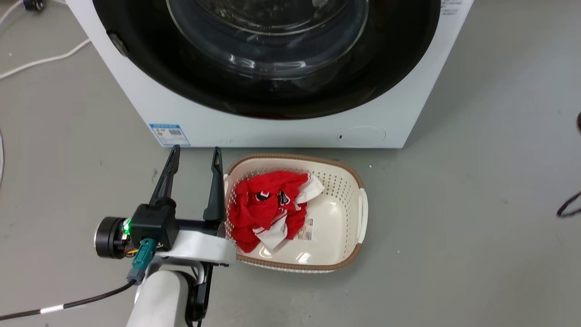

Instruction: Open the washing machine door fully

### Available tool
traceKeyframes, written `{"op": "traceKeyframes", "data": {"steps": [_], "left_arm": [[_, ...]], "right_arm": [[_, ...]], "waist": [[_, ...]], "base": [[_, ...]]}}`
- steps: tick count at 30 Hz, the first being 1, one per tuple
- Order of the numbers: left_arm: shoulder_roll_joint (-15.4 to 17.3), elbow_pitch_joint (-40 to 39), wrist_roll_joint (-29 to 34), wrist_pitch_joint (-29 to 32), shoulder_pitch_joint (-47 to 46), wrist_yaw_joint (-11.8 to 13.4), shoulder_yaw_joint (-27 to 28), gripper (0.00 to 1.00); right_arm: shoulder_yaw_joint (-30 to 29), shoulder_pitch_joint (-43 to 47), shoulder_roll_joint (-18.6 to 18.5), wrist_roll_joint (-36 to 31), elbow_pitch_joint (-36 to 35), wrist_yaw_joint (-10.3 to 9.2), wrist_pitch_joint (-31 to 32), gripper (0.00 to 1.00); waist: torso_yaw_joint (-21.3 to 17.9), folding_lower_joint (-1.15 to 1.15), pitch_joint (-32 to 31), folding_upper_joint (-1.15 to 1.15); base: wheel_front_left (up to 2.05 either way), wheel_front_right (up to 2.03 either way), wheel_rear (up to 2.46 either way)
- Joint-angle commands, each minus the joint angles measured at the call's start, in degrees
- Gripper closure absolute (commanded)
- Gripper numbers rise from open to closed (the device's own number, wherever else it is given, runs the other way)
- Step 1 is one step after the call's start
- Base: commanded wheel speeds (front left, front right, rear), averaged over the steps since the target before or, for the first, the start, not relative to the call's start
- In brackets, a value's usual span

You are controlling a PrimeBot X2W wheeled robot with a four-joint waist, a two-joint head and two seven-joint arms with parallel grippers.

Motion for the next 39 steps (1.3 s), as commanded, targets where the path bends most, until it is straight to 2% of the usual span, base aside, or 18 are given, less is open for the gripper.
{"op": "traceKeyframes", "data": {"steps": [1,12,21,27,39], "left_arm": [[-0.04,-0.59,-0.31,-0.12,-1.25,0.48,-0.35,0.00],[-0.04,-3.52,-0.05,-0.12,-5.34,2.18,-1.84,0.00],[-0.04,-5.30,0.50,-0.12,-7.51,3.21,-2.74,0.00],[-0.04,-5.83,0.56,-0.12,-8.68,3.50,-3.13,0.00],[-0.05,-6.20,0.47,-0.12,-9.94,4.20,-4.43,0.00]], "right_arm": [[0.64,-4.55,-1.32,-0.03,2.92,0.00,1.33,1.00],[8.28,-28.93,-6.93,-5.94,18.23,0.00,11.19,1.00],[16.63,-42.41,-5.78,-13.91,25.98,0.00,20.57,1.00],[19.75,-46.28,-4.54,-17.96,28.40,0.00,24.54,1.00],[20.36,-48.05,-3.89,-20.80,30.41,0.00,28.68,1.00]], "waist": [[0.70,0.00,2.44,0.00],[1.99,0.00,9.54,0.00],[2.64,0.00,13.73,0.00],[3.11,0.00,15.78,0.00],[3.81,0.00,18.11,0.00]], "base": [[0.00,0.00,0.00],[0.00,0.00,0.00],[0.00,0.00,0.00],[0.00,0.00,0.00],[0.00,0.00,0.00]]}}
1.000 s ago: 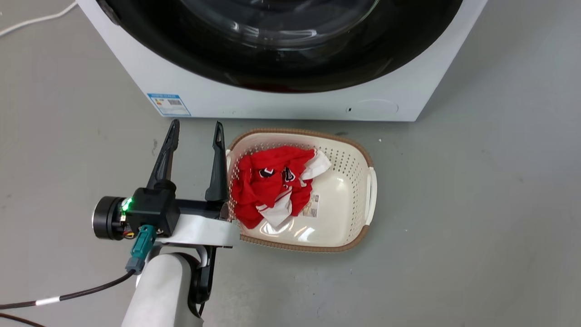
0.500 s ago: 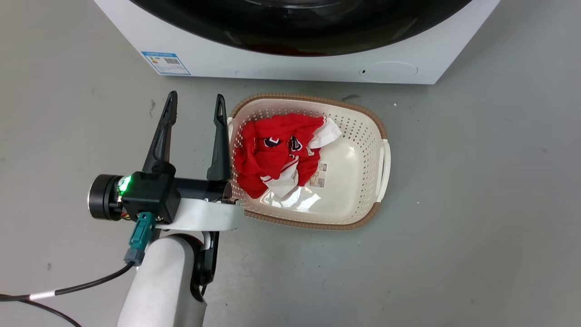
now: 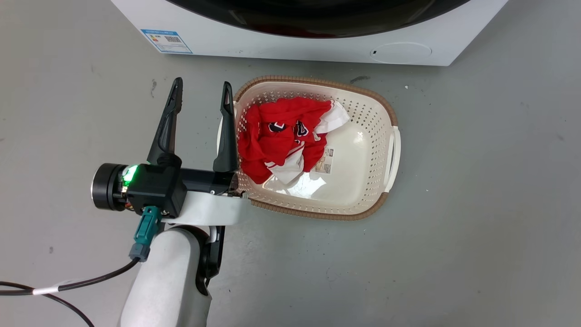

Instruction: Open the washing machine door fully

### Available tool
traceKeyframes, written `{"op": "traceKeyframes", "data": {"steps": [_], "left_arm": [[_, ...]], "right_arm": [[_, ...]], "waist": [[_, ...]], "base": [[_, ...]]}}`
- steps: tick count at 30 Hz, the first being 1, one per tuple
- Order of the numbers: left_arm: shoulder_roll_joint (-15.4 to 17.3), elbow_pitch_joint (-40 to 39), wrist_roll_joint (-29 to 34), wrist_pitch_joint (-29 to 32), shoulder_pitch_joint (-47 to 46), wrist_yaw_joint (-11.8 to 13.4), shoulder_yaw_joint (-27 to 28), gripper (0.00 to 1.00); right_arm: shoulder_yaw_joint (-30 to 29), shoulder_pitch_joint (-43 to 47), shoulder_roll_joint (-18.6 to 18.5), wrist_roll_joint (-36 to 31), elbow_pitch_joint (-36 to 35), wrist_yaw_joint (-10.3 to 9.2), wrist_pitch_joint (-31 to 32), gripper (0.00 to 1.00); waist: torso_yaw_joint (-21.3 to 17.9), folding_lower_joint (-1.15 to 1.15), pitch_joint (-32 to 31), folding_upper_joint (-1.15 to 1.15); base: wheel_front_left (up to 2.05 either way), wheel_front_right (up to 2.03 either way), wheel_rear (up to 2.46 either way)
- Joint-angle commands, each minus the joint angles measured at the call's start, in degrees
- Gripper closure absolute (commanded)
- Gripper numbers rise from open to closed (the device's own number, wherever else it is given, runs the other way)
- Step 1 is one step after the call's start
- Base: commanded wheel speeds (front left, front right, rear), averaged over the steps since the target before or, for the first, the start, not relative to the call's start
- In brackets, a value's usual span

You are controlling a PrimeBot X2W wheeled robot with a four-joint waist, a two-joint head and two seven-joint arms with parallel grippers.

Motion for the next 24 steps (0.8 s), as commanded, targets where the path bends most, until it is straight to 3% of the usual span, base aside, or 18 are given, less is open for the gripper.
{"op": "traceKeyframes", "data": {"steps": [1,24], "left_arm": [[-0.03,-0.06,-0.02,-0.12,-0.82,0.23,-0.12,0.00],[-0.03,2.10,-0.85,-0.12,0.63,-0.06,-0.23,0.00]], "right_arm": [[0.14,-0.32,0.43,-0.10,0.10,0.00,0.78,1.00],[-0.41,8.49,2.51,6.97,-5.50,0.01,21.37,1.00]], "waist": [[0.01,0.00,0.13,0.00],[-0.52,0.00,-4.16,0.00]], "base": [[0.00,0.00,0.00],[0.00,0.00,0.00]]}}
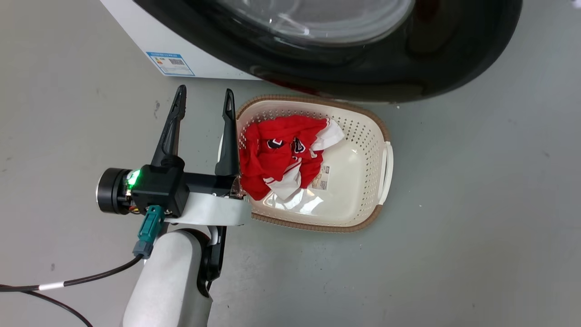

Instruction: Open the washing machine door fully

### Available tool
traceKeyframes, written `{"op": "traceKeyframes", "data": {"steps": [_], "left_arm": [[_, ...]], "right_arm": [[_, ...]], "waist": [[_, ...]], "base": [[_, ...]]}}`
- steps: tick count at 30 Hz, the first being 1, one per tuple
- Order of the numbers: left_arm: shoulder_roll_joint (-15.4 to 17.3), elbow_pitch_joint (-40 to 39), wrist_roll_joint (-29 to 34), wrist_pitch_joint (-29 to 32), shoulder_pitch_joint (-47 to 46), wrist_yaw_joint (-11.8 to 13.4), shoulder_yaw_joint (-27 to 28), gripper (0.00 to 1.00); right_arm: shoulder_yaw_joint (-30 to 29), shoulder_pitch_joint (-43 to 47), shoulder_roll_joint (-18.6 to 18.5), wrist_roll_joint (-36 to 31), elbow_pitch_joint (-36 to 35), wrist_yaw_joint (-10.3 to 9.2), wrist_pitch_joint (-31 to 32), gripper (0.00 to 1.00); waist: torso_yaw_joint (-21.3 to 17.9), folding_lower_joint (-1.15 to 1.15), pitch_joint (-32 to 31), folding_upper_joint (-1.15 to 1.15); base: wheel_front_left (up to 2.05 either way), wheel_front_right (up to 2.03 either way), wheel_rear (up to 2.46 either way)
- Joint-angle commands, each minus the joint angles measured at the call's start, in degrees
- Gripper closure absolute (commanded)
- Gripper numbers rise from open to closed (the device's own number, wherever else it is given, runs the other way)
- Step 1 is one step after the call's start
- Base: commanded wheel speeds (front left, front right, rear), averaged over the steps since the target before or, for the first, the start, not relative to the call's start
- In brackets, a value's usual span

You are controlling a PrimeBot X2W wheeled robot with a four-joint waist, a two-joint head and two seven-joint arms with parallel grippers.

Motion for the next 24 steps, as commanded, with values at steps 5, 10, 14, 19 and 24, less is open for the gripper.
{"op": "traceKeyframes", "data": {"steps": [5,10,14,19,24], "left_arm": [[-0.03,0.99,-0.26,-0.12,1.75,-0.47,0.28,0.00],[-0.03,2.02,-0.63,-0.12,3.48,-0.90,0.79,0.00],[-0.03,3.13,-0.53,-0.12,5.67,-1.50,1.21,0.00],[-0.03,3.95,-0.19,-0.12,8.26,-2.56,2.18,0.00],[-0.04,4.45,0.20,-0.12,10.15,-3.50,3.19,0.00]], "right_arm": [[0.61,4.31,2.39,1.79,-2.46,0.01,4.26,1.00],[1.30,8.95,4.40,2.83,-5.23,0.01,7.00,1.00],[2.63,14.33,6.67,3.24,-8.42,0.01,9.04,1.00],[4.57,21.73,9.28,3.83,-13.35,0.01,11.51,1.00],[6.31,28.42,11.65,4.39,-18.10,0.01,12.88,1.00]], "waist": [[0.01,0.00,-2.96,0.00],[0.24,0.00,-6.57,0.00],[0.29,0.00,-10.20,0.00],[0.38,0.00,-13.73,0.00],[0.43,0.00,-16.22,0.00]], "base": [[0.00,0.00,0.00],[0.00,0.00,0.00],[0.00,0.00,0.00],[0.00,0.00,0.00],[0.00,0.00,0.00]]}}
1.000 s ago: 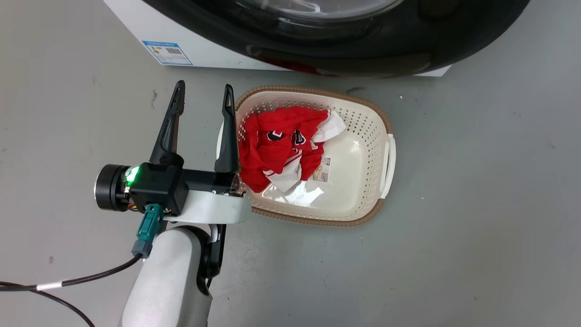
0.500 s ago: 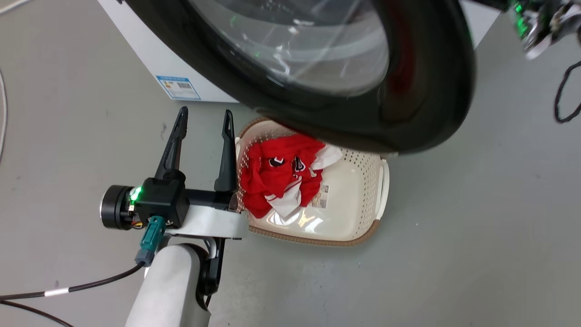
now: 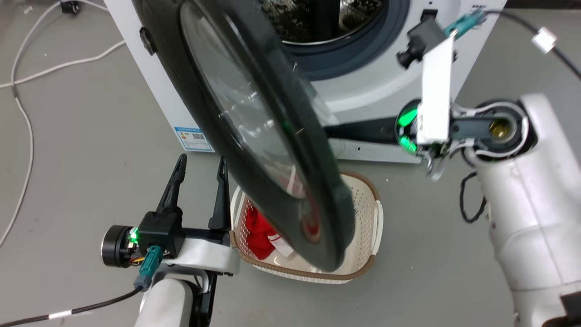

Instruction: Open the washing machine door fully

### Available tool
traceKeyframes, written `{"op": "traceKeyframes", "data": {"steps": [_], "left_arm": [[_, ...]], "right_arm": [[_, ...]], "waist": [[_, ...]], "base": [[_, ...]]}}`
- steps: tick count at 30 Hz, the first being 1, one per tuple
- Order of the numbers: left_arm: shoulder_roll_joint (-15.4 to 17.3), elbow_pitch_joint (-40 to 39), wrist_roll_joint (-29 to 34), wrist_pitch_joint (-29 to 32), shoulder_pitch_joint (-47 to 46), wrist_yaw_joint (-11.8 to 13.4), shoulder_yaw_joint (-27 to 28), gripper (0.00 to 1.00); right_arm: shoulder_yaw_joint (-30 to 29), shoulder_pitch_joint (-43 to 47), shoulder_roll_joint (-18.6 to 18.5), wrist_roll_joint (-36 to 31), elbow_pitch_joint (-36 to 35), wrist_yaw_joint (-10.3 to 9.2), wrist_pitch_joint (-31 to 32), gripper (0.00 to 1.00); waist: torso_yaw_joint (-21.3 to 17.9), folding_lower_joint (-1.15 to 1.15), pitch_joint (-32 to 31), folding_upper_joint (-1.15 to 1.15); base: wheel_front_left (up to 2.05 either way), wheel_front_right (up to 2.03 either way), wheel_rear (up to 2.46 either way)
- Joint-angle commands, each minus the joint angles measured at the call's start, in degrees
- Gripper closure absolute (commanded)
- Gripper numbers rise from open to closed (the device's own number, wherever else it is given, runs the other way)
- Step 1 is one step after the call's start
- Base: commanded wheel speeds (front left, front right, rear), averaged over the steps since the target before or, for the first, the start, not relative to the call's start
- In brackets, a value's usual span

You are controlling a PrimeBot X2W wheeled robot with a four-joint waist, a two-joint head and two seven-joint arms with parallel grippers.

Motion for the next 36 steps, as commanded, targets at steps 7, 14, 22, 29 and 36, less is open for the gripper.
{"op": "traceKeyframes", "data": {"steps": [7,14,22,29,36], "left_arm": [[-0.04,0.52,0.59,-0.12,2.41,-1.15,0.80,0.00],[-0.04,0.24,0.48,-0.12,2.97,-1.21,1.05,0.00],[-0.04,0.31,0.11,-0.12,3.23,-0.80,1.11,0.00],[-0.04,0.18,-0.04,-0.12,3.88,-0.35,1.15,0.00],[-0.04,0.10,-0.18,-0.12,4.66,-0.33,1.67,0.00]], "right_arm": [[1.73,7.37,2.86,1.01,-5.38,0.00,-0.71,1.00],[1.57,9.84,3.42,1.85,-7.49,0.00,-4.30,1.00],[-4.31,14.85,3.43,3.28,-9.99,0.00,-17.92,1.00],[-10.45,25.17,2.77,5.01,-16.05,0.00,-26.40,1.00],[-16.82,37.27,2.82,3.37,-22.43,0.00,-37.78,1.00]], "waist": [[0.65,0.01,-3.38,0.00],[0.58,0.01,-3.68,0.00],[-0.76,0.01,-4.47,0.00],[-2.20,0.01,-5.15,0.00],[-2.86,0.01,-5.89,0.00]], "base": [[0.00,0.00,0.00],[0.00,0.00,0.00],[0.00,0.00,0.00],[0.00,0.00,0.00],[0.00,0.00,0.00]]}}
